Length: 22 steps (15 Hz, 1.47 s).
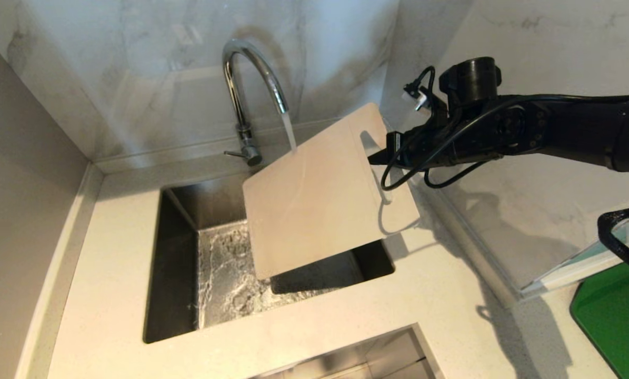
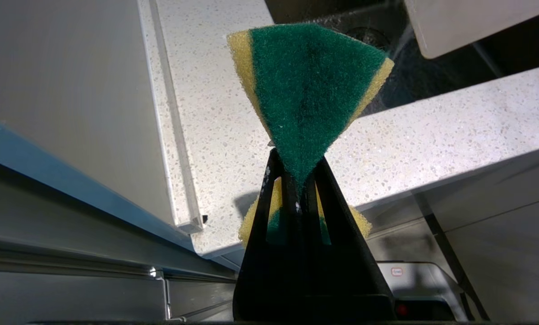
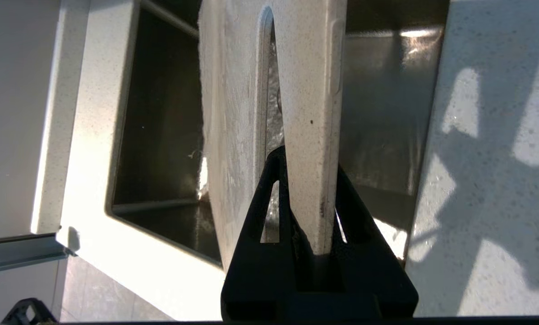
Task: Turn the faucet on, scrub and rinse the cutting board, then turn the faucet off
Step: Scrub the cutting board underwater
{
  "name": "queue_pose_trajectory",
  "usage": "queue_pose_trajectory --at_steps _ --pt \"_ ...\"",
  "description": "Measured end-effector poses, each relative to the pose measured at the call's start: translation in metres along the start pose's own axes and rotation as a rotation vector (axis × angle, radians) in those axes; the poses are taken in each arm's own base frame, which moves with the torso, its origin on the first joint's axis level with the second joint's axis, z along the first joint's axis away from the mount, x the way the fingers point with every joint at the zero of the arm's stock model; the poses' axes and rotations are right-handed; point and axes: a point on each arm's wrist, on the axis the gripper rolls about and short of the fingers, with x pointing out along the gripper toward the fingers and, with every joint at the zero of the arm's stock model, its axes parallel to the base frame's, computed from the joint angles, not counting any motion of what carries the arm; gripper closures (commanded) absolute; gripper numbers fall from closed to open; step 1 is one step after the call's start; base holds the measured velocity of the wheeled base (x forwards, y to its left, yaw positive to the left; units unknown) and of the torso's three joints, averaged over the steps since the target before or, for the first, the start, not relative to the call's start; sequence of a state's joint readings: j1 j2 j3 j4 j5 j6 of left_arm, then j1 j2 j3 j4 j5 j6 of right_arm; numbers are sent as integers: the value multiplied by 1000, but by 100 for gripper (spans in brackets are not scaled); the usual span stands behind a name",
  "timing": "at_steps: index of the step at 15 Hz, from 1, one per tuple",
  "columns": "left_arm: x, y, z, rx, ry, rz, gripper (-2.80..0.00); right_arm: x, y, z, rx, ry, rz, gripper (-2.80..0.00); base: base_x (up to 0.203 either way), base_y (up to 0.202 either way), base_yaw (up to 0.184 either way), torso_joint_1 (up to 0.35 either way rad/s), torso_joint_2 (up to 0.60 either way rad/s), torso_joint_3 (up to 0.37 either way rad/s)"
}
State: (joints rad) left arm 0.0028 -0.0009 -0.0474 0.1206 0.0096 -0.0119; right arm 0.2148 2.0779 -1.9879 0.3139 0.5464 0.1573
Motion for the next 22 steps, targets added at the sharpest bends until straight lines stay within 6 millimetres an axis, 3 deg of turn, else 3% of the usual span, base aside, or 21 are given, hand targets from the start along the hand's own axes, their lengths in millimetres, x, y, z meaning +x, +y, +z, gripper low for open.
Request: queue_pose_trajectory --at_steps 14,20,22 --pt "0 0 0 0 0 0 0 32 10 -9 -35 -11 57 0 0 0 0 0 0 0" --pt "0 0 0 2 -1 4 0 26 10 -9 31 8 44 0 0 0 0 0 0 0" --pt "-5 1 12 3 -35 44 0 17 6 -8 52 18 27 0 0 0 0 0 0 0"
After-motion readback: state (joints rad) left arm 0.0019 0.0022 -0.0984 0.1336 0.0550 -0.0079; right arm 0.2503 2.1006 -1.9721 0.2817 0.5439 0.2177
